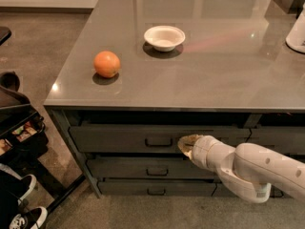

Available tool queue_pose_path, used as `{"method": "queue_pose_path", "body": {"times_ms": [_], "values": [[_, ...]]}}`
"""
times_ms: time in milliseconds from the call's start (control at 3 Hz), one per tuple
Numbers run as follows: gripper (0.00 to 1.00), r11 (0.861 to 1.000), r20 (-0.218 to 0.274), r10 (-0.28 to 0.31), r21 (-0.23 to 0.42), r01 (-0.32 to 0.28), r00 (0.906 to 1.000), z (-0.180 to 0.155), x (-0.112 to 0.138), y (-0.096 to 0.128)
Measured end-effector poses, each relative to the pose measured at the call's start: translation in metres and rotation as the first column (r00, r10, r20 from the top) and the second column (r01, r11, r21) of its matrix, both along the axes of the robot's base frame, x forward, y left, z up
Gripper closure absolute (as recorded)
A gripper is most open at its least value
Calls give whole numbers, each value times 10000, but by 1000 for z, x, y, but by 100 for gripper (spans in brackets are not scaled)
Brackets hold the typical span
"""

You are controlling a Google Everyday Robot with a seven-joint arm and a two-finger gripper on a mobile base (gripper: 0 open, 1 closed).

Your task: Close top drawer

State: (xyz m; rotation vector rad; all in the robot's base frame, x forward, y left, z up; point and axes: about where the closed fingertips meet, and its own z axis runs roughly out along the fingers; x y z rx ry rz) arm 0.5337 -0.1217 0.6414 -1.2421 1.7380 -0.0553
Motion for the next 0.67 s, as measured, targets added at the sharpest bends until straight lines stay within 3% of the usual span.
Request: {"method": "queue_pose_path", "body": {"times_ms": [333,667], "values": [[100,9993,-46,-370,88,370,9993,-5,1,-6],[100,9932,-980,-888,671,956,9912,-9,-31,-19]]}}
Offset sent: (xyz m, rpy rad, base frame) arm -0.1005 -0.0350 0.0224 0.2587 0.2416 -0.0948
